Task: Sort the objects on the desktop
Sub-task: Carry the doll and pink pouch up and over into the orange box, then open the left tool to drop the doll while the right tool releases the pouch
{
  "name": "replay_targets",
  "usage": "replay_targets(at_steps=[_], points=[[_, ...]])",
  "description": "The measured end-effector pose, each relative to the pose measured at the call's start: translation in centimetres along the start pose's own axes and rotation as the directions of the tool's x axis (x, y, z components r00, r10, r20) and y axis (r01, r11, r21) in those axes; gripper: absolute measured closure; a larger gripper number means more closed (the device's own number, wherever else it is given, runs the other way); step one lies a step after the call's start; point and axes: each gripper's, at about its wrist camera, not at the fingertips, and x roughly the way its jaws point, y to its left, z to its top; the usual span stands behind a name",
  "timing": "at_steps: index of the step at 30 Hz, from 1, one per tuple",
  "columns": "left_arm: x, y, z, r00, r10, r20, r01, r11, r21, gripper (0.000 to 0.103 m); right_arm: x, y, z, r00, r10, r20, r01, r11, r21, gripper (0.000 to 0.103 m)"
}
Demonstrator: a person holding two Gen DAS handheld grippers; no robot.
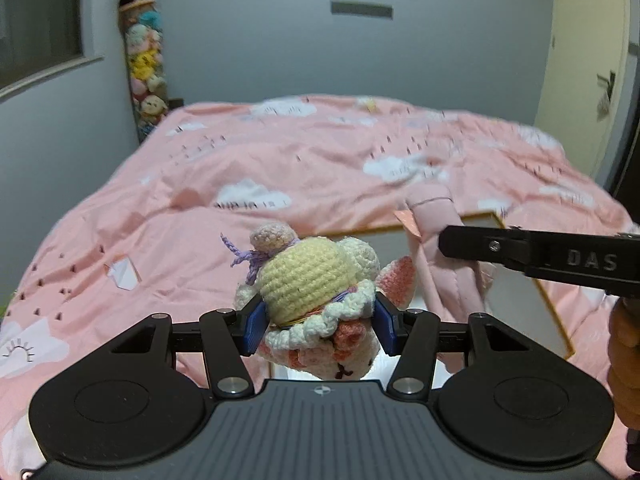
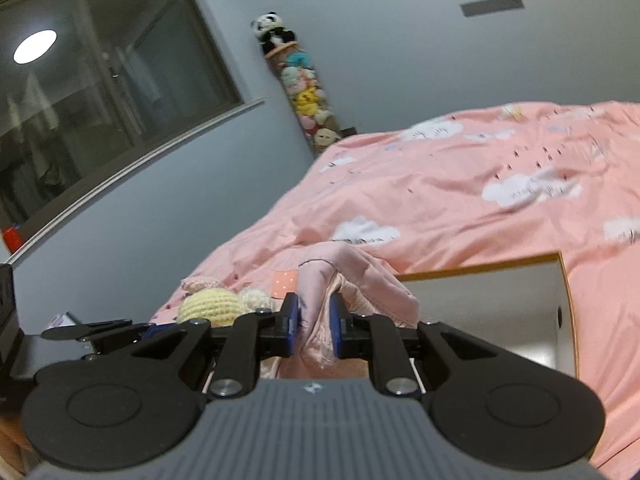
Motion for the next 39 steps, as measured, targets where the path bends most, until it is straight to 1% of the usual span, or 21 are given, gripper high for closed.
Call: replay_targets(at_steps=[3, 6, 10, 15, 24, 27, 31, 35, 39], points=[[1.5, -0.5, -0.4, 0.999, 0.007, -0.037, -0.006, 1.000, 0.030, 0.040, 1.4, -0.7, -0.7, 0.999, -0.029, -0.014, 0.029, 1.000, 0.012, 0.085], [3.1, -1.1, -0.9, 0.997, 0.018, -0.070, -0.014, 0.998, 0.058, 0.040, 2.9, -1.6, -1.4, 0.999, -0.034, -0.038, 0.036, 0.998, 0.048, 0.085], [4.5, -1.6, -1.8, 0.993, 0.010, -0.118, 0.001, 0.996, 0.092, 0.040, 4.3, -1.8, -2.5, 0.996, -0.050, -0.074, 0.053, 0.998, 0.037, 0.086], [6.3, -1.6, -2.7, 0.982, 0.014, -0.187, 0.006, 0.994, 0.105, 0.040, 5.4, -2.5, -3.8, 0.991, -0.039, -0.124, 0.047, 0.997, 0.062, 0.085], [8.7, -2.2, -4.5, 0.961, 0.012, -0.275, 0.028, 0.990, 0.142, 0.040, 6.7, -3.6, -5.9, 0.980, -0.031, -0.196, 0.052, 0.994, 0.101, 0.085], [9.2, -2.3, -5.0, 0.955, 0.017, -0.296, 0.030, 0.988, 0.154, 0.039, 7.0, -3.8, -6.2, 0.978, -0.030, -0.206, 0.054, 0.993, 0.109, 0.085], [9.6, -2.3, -5.3, 0.952, 0.020, -0.304, 0.029, 0.987, 0.157, 0.038, 7.4, -3.8, -6.7, 0.975, -0.018, -0.221, 0.045, 0.992, 0.119, 0.085], [9.9, -2.2, -5.5, 0.951, 0.018, -0.308, 0.031, 0.988, 0.154, 0.037, 7.8, -3.8, -6.8, 0.972, -0.018, -0.236, 0.048, 0.991, 0.124, 0.085], [10.3, -2.1, -5.8, 0.955, 0.017, -0.297, 0.031, 0.987, 0.156, 0.036, 8.0, -3.9, -7.1, 0.968, -0.026, -0.249, 0.060, 0.990, 0.131, 0.085]])
